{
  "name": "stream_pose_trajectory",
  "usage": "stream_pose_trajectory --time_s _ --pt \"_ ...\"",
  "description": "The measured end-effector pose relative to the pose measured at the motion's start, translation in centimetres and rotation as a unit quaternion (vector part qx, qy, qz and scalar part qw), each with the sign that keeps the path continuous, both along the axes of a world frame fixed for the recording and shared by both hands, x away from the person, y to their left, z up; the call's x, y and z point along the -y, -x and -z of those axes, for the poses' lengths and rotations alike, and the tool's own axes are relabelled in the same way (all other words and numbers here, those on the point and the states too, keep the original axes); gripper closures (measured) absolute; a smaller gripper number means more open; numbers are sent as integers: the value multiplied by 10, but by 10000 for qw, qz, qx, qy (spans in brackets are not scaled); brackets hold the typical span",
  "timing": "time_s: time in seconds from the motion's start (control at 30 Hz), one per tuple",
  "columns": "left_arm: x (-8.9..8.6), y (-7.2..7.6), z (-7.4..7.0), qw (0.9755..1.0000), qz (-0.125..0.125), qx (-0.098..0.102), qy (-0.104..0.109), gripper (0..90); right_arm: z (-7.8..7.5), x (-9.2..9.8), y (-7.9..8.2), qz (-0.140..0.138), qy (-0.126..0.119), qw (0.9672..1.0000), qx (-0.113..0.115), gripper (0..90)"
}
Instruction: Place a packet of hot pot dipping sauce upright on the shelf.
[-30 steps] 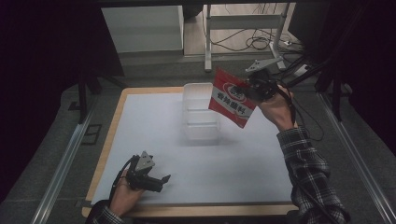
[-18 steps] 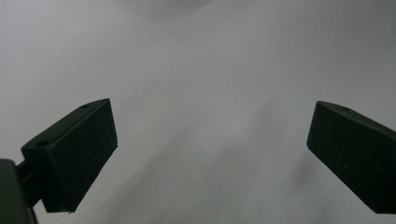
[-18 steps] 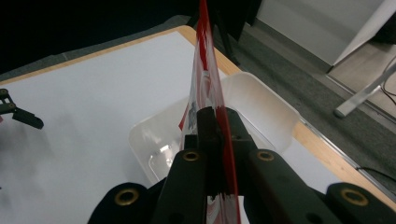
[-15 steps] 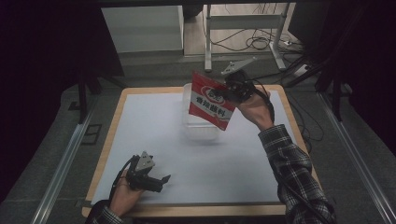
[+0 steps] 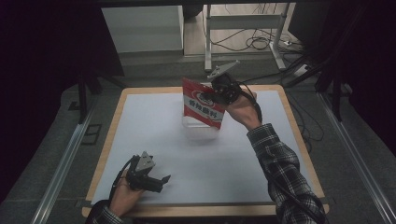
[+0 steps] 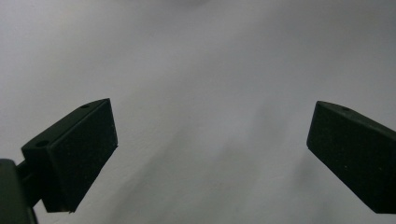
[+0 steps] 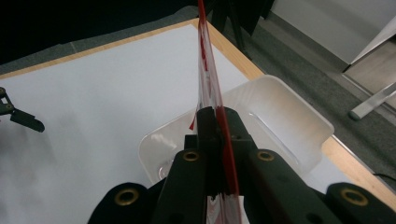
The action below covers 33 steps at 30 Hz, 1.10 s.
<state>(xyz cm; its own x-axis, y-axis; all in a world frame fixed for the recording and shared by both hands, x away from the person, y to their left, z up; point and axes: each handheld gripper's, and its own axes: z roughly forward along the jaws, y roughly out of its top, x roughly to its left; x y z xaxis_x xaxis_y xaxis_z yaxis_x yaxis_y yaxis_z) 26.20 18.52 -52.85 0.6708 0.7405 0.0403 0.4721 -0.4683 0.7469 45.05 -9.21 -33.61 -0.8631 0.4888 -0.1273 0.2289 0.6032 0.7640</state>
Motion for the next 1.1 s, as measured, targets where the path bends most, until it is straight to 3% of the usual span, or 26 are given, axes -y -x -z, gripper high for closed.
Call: stream_pose_trajectory --time_s 0.47,0.5,0.73,0.9,0.93,1.03,1.07,1.1 --pt "1 0 0 10000 17 -30 -22 17 33 -5 -12 149 170 9994 -279 874" --pt "1 0 1 10000 13 -27 -29 17 35 -6 -12 114 102 9995 -268 874" --pt "2 0 1 10000 12 -30 -44 18 36 -8 -13 157 204 9993 -274 860" --pt "1 0 1 10000 7 -32 -38 17 35 -7 -13 179 215 9994 -204 767" --pt "1 0 1 10000 5 -32 -39 18 34 -7 -12 176 186 9995 -179 706" --pt "1 0 1 10000 5 -35 -43 18 34 -6 -11 199 165 9996 -128 639" --pt "2 0 1 10000 8 -35 -49 17 33 -5 -11 235 149 9996 -79 571" --pt "2 0 1 10000 8 -35 -49 18 33 -5 -11 235 149 9996 -79 571"
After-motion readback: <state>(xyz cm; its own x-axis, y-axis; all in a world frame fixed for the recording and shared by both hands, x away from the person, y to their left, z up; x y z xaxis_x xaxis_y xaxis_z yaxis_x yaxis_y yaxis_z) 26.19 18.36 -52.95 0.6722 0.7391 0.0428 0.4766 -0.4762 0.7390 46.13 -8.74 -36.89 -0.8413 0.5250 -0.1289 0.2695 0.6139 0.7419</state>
